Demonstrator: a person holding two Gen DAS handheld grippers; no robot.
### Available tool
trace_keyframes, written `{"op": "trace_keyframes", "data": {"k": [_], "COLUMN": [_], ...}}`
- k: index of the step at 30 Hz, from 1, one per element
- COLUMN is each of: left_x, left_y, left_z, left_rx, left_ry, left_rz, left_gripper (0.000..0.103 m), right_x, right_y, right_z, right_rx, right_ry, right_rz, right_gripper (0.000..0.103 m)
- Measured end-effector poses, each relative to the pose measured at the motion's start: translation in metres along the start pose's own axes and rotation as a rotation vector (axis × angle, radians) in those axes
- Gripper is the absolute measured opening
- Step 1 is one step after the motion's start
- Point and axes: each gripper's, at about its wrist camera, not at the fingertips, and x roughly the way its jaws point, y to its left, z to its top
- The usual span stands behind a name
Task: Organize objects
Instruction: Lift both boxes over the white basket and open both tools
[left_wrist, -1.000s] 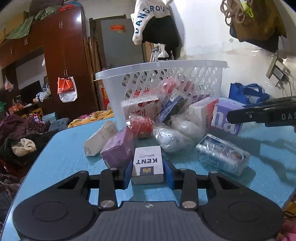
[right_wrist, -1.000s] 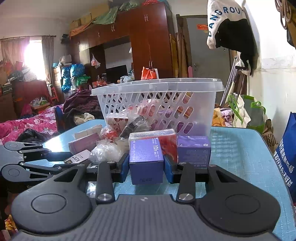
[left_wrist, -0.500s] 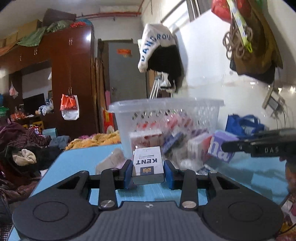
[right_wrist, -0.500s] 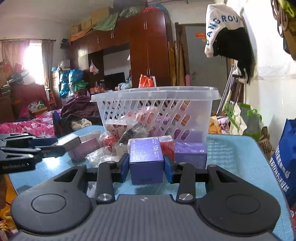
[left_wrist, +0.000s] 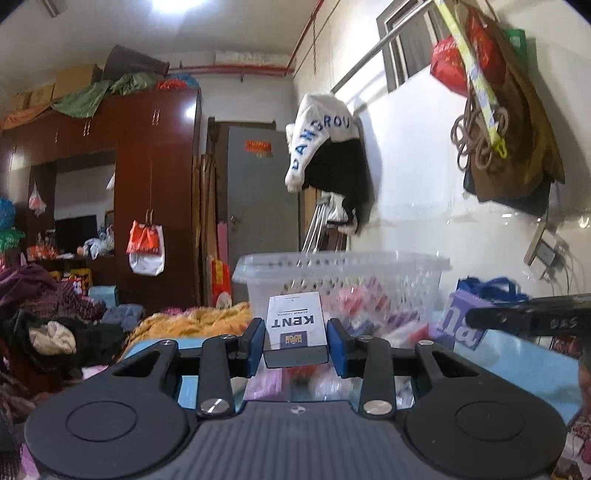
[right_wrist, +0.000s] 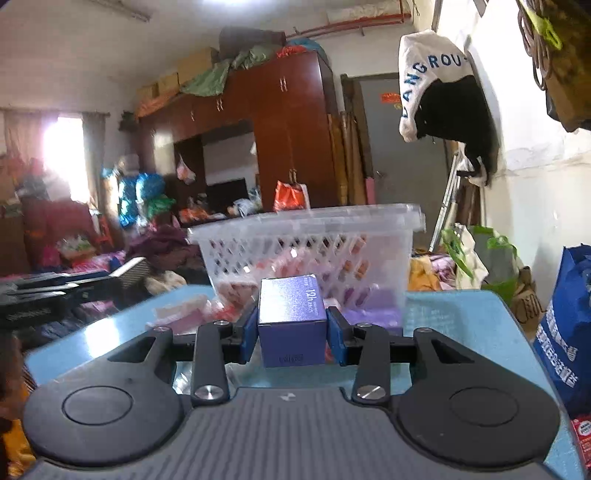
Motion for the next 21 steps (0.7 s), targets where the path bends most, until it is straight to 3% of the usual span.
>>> {"op": "trace_keyframes", "data": {"k": [6,10,14,18,19,20,21], "left_x": [0.046,0.107,0.154,0.169,0.175,0.180,0.185], "left_y": [0.006,0.003,-0.005,-0.003,-0.002,-0.003,-0.003], "left_z": [0.070,0.111,0.116,0.110,0.108,0.107,0.105], "left_rx": [-0.032,-0.045,-0.037,-0.057,-0.060,-0.056,-0.050], "left_ry": [-0.035,0.058,0.153,0.173,0.183,0.196,0.205], "left_rz": [-0.050,-0.064,-0.064,-0.056,-0.056,-0.054,-0.043], "left_gripper": [0.041,0.041,0.041,0.043,0.057,0.068,0.081], "right_x": [0.021,0.078,0.117,0.118,0.117,0.117,0.112], "right_y": [0.013,0.006,-0.004,-0.014,-0.016,-0.019,-0.019], "right_z": [0.072,0.107,0.110,0.106,0.106,0.104,0.102], "right_rx": [-0.139,-0.186,-0.178,-0.133,-0.123,-0.114,-0.108], "right_ry": [-0.097,-0.025,0.059,0.043,0.047,0.063,0.048], "right_rz": [-0.043,-0.121,-0.149,-0.135,-0.126,-0.124,-0.145], "right_gripper": [0.043,0.043,0.043,0.044,0.057,0.087,0.096]}}
